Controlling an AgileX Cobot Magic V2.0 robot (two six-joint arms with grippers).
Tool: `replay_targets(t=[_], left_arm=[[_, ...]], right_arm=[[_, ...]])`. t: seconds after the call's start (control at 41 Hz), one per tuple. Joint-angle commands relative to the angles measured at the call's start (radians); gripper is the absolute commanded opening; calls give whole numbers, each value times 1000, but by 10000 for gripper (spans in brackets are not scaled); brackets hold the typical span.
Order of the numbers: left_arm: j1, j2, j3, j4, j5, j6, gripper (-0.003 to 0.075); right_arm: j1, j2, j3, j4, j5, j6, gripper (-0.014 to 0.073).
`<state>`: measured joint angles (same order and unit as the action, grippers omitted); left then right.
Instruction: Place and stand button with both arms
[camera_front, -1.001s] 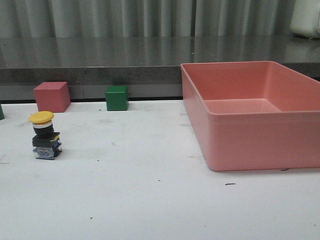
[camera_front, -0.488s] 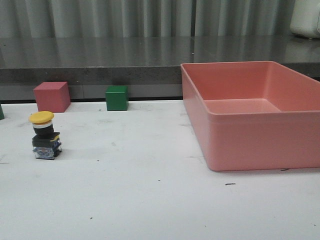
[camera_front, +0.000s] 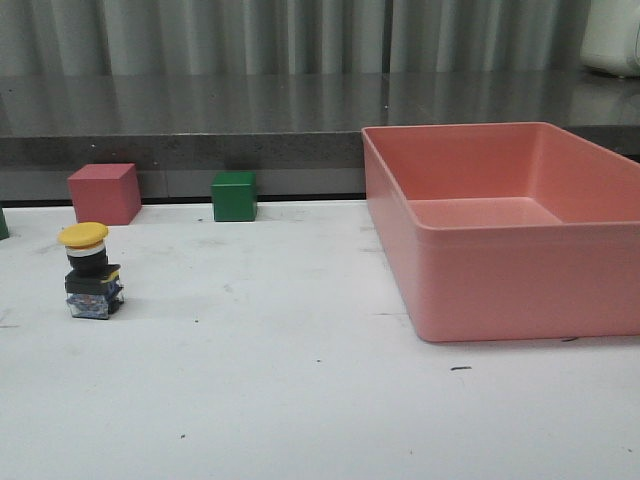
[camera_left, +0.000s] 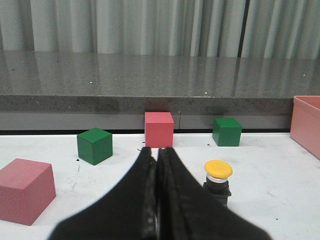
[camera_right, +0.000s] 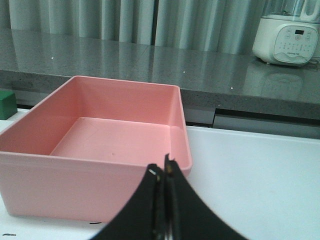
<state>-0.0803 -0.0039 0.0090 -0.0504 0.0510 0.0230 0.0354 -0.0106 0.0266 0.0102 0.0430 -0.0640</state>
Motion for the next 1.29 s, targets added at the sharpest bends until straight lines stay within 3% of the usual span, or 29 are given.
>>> replay_targets(t=[0.0,1.269], left_arm=[[1,-21,15,-10,-87,-5,-20],[14,-21,15,-10,-87,-5,-20]], right_arm=[[-7,-18,-3,6,-88,-6,-68],[-2,-18,-3,6,-88,-6,-68]])
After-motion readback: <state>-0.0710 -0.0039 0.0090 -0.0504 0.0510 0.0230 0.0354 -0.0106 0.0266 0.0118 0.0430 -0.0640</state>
